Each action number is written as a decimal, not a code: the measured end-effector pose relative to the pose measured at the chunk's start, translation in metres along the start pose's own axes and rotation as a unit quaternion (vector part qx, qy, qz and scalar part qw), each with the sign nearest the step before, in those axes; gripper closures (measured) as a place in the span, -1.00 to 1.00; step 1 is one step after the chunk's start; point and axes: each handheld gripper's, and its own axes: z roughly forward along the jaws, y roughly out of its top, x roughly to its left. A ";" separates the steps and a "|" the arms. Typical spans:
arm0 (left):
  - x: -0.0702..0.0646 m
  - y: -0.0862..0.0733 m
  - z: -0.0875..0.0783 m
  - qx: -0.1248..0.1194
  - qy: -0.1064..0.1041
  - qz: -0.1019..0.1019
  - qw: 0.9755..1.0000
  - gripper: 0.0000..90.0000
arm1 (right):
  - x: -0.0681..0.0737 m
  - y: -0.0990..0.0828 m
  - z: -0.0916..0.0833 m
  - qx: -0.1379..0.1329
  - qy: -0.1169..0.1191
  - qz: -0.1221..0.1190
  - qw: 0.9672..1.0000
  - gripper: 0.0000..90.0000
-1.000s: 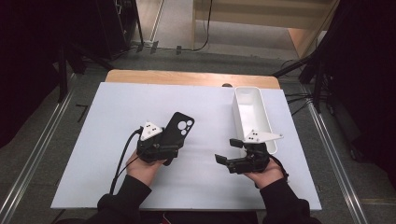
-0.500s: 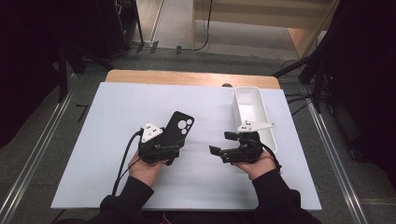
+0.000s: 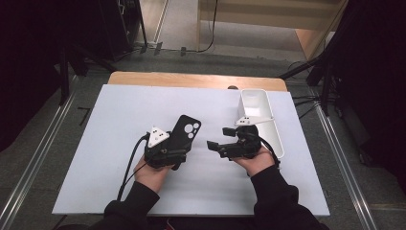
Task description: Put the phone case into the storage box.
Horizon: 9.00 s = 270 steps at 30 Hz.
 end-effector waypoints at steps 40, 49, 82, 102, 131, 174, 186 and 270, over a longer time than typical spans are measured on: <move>-0.018 -0.013 0.002 -0.048 -0.015 0.010 0.999 -0.70 | -0.006 0.028 0.041 0.010 0.006 0.029 1.000 -0.70; -0.019 -0.013 0.001 -0.056 -0.017 0.007 0.998 -0.70 | -0.009 0.029 0.051 0.021 0.011 0.036 0.999 -0.55; -0.027 -0.016 0.001 -0.066 -0.022 0.022 0.997 -0.70 | -0.024 0.035 0.057 0.069 0.063 0.162 0.982 0.69; -0.021 -0.004 0.002 -0.034 -0.059 0.018 0.997 -0.75 | -0.021 0.040 0.051 0.063 0.055 0.134 0.987 0.70; 0.000 0.025 -0.008 0.084 -0.145 0.016 0.986 -0.87 | -0.020 0.050 0.020 0.036 0.026 0.024 0.999 0.70; 0.032 0.073 -0.015 0.193 -0.270 0.073 0.940 -0.40 | -0.017 0.042 0.011 0.067 0.127 -0.140 0.980 0.69; 0.034 0.092 -0.013 0.192 -0.280 0.098 0.936 -0.40 | -0.011 0.046 0.017 0.075 0.152 -0.170 0.971 0.69; 0.033 0.116 -0.022 0.242 -0.255 0.076 0.933 0.76 | -0.004 0.045 0.004 0.050 0.127 -0.109 0.985 -0.50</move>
